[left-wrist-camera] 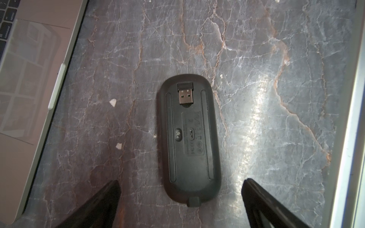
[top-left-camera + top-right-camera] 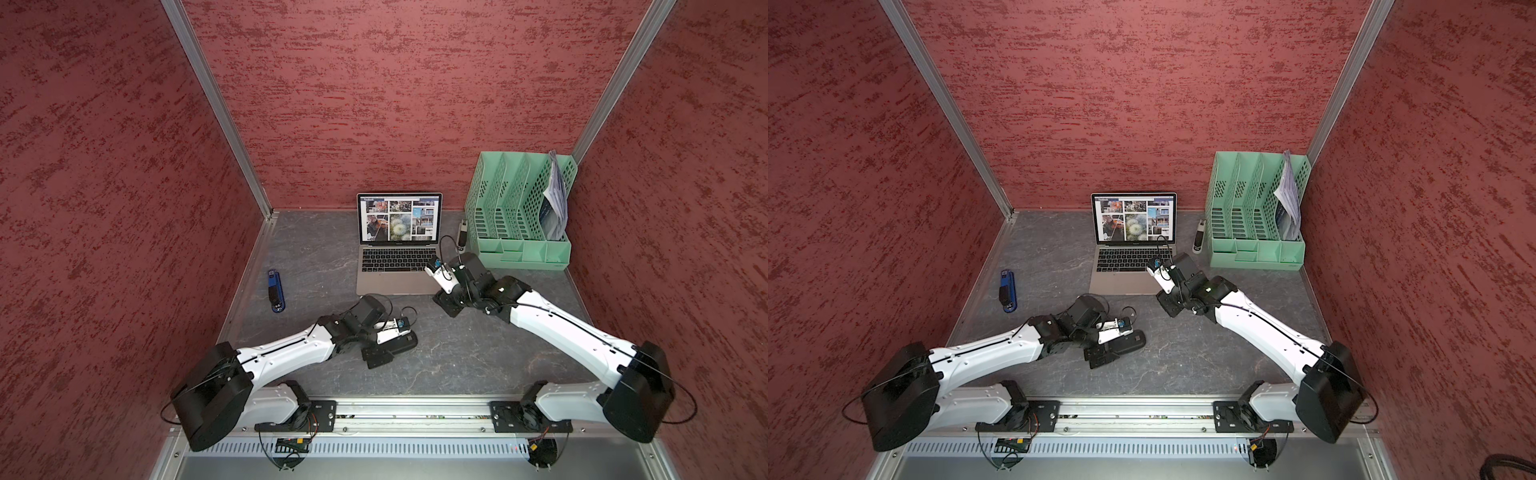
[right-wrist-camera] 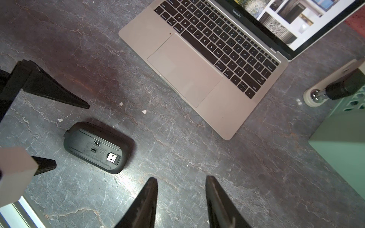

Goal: Remove the wireless mouse receiver from the laptop
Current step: Insert the USB plug into the mouse.

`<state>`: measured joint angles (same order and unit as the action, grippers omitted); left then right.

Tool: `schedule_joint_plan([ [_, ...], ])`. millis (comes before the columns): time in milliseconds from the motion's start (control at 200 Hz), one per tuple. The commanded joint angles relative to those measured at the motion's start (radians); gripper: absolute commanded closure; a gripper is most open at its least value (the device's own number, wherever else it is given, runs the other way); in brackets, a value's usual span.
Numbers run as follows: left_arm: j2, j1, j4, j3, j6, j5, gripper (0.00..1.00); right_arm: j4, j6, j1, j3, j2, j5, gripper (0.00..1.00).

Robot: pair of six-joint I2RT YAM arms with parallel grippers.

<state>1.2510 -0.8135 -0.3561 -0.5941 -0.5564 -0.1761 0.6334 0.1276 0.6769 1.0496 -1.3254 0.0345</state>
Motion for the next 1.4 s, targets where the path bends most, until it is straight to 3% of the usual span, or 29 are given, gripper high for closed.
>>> schedule_joint_plan([
  [0, 0.008, -0.001, 0.02, 0.018, 0.006, -0.034, 0.0, 0.005, -0.011, -0.01, 0.02, -0.012, 0.021, 0.55],
  [225, -0.012, -0.009, 0.098, 0.058, 0.031, 0.046, 0.0, 0.015, -0.015, -0.01, 0.029, -0.019, 0.028, 0.55],
  [311, -0.083, -0.048, 0.109, 0.03, 0.057, 0.115, 0.0, 0.024, -0.015, -0.01, 0.036, -0.024, 0.03, 0.55],
  [476, -0.201, -0.103, 0.175, -0.056, 0.183, 0.145, 0.0, 0.021, -0.014, -0.009, 0.038, -0.031, 0.037, 0.55],
  [706, -0.089, -0.156, 0.674, 0.224, 0.311, 0.208, 0.0, 0.013, -0.014, -0.009, 0.026, -0.046, 0.06, 0.55],
  [892, -0.046, -0.154, 0.802, 0.337, 0.305, 0.217, 0.0, 0.011, -0.014, -0.01, 0.023, -0.063, 0.068, 0.55],
  [1202, 0.002, -0.086, 0.878, 0.36, 0.312, 0.112, 0.0, 0.017, -0.008, -0.01, 0.04, -0.104, 0.091, 0.55],
  [1397, 0.022, -0.076, 0.748, 0.324, 0.292, -0.031, 0.0, 0.015, 0.024, -0.011, 0.033, -0.1, 0.12, 0.55],
])
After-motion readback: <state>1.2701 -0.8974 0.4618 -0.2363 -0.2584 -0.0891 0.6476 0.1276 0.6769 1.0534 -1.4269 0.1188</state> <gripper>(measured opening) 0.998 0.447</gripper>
